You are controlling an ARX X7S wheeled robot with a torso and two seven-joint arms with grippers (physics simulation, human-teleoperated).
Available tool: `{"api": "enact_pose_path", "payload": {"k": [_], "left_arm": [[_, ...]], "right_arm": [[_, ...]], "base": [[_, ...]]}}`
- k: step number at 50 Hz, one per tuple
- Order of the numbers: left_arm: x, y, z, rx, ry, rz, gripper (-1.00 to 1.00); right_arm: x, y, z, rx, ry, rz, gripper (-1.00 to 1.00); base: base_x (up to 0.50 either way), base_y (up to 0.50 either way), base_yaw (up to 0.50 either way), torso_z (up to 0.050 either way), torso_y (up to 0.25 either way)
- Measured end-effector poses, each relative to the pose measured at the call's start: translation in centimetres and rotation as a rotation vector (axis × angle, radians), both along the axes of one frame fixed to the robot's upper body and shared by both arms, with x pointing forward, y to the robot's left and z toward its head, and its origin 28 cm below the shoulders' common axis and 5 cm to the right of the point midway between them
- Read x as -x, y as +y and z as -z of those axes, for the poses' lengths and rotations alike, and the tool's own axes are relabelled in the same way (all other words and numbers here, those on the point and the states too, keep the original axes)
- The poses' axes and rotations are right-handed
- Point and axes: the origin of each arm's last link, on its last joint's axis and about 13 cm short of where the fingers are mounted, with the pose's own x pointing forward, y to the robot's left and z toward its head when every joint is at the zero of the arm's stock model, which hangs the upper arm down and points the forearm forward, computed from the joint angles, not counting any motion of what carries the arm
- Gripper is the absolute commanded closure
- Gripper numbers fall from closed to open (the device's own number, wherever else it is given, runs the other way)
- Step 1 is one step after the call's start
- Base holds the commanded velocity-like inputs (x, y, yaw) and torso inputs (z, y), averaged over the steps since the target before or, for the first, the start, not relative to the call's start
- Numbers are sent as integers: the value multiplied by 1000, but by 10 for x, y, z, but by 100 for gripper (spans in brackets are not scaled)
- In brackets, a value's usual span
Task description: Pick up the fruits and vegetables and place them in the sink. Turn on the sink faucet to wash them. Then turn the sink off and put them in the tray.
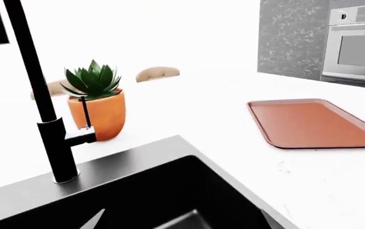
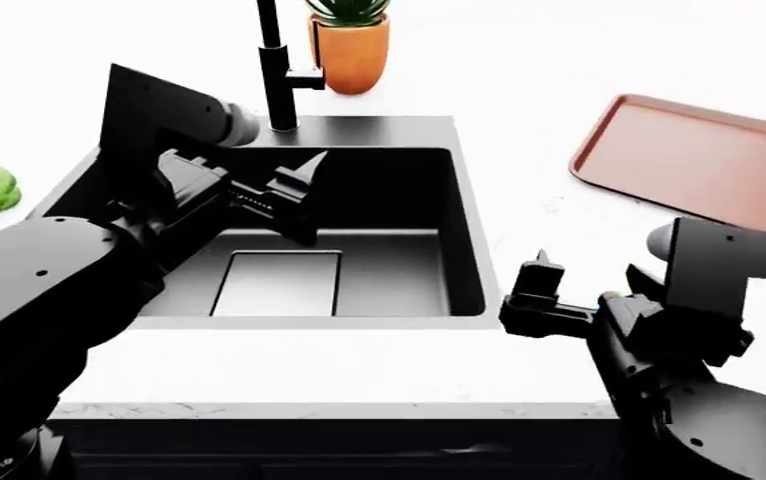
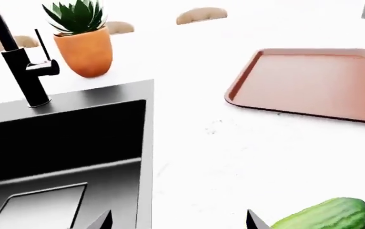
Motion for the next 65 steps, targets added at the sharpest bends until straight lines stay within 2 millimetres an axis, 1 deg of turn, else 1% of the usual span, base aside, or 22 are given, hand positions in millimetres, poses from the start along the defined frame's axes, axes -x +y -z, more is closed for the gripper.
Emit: {"api": "enact_pose_path", "payload": {"k": [6, 11, 16, 21, 25, 29, 35, 47, 51, 58, 60, 61, 65], "left_arm": [[3, 1, 0, 8, -10, 3, -100], [4, 1, -1, 15, -20, 8, -100], [2, 0, 0, 30, -28, 19, -100], [-2, 0, 4, 49, -25, 25, -100], [-4, 0, 9, 65, -17, 26, -100], [-5, 2, 13, 66, -10, 27, -100], [-5, 2, 17, 49, 1, 31, -100], [-3, 5, 26, 53, 22, 33, -100], [-2, 6, 28, 56, 25, 34, -100], [1, 8, 31, 49, 29, 26, -100], [2, 9, 32, 46, 30, 22, -100], [2, 9, 32, 44, 30, 20, -100], [4, 10, 33, 39, 33, 13, -100]], "right_arm": [[-13, 26, 3, -122, 14, 145, -100], [-24, 36, 1, -214, 37, 328, -100], [-31, 32, 0, -277, 63, 501, -100], [-39, 20, -9, -258, 61, 643, -100], [-50, 15, -17, -239, 70, 718, -100], [-61, 11, -21, -238, 101, 766, -100], [-76, 7, -16, -244, 170, 806, -100], [-109, 2, -2, -218, 283, 815, -100], [-118, 0, 6, -210, 318, 824, -100], [-133, -3, 27, -206, 388, 844, -100], [-137, -2, 29, -194, 388, 860, -100], [-138, -1, 30, -189, 387, 866, 100], [-143, -3, 35, -150, 390, 904, 100]], "base": [[0, 0, 0, 0, 0], [0, 0, 0, 0, 0], [0, 0, 0, 0, 0], [0, 0, 0, 0, 0], [0, 0, 0, 0, 0], [0, 0, 0, 40, 95], [0, 0, 0, 49, 99], [0, 0, 0, 0, 0], [0, 0, 0, 0, 0], [0, 0, 0, 0, 0], [0, 0, 0, 0, 0], [0, 0, 0, 0, 0], [0, 0, 0, 0, 0]]}}
